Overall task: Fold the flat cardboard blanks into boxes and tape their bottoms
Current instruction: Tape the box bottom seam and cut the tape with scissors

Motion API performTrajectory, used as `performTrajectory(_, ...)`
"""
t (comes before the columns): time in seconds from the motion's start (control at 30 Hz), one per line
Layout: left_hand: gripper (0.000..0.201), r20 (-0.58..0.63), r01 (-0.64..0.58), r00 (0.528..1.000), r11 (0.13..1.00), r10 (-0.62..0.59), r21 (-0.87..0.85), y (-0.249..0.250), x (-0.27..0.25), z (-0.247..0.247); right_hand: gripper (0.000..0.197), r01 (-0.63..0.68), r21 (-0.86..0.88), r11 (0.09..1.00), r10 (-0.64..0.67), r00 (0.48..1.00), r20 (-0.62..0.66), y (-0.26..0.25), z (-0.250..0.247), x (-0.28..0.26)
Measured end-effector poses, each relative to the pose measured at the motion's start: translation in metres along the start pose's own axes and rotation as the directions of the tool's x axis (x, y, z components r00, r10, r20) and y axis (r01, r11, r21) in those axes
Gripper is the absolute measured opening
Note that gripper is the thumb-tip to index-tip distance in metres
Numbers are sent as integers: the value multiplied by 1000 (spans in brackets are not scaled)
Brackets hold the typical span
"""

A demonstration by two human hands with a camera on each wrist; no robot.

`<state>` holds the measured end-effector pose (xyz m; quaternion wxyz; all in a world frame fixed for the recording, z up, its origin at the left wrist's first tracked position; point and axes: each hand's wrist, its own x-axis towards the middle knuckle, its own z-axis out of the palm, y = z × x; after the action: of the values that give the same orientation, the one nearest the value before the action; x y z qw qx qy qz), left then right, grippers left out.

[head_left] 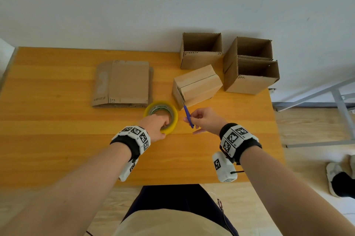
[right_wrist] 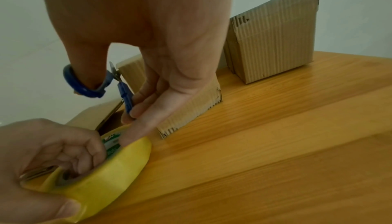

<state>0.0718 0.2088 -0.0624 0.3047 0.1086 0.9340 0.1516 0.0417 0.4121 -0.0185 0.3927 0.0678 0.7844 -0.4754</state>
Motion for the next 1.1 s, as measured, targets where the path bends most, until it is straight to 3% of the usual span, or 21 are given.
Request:
performTrajectory(0.13,29,-23,15,1000,994,-18,-112,1,1,0,30,-8,-20,1000,8,1000,7,-2,0,3)
performTrajectory(0.23,25,-187,0,981,964,-52,-266,4,5,-17,33,-7,-34,999,7,1000,13,-4,-1,2)
performTrajectory(0.33,45,-376,-76,924,924,-77,-376,8,11,-43,34,-1,-66,998,2,1000,7,-5,-2,3)
performTrajectory(0.4,59,-441,-156,897,909,-33,-386,11,15,-58,33,2,-107,994,-1,1000,2,-6,-3,4)
performTrajectory(0.53,63,-392,-188,919,926,48,-326,11,23,-75,33,-21,-189,982,22,1000,6,-8,-4,6)
performTrajectory(0.93,54,-314,-153,949,922,36,-356,13,27,-92,31,-116,-263,958,146,985,97,-23,-10,12)
performTrajectory(1.1,50,-303,-149,952,927,40,-345,12,30,-98,33,-187,-401,897,229,972,60,-8,-7,10)
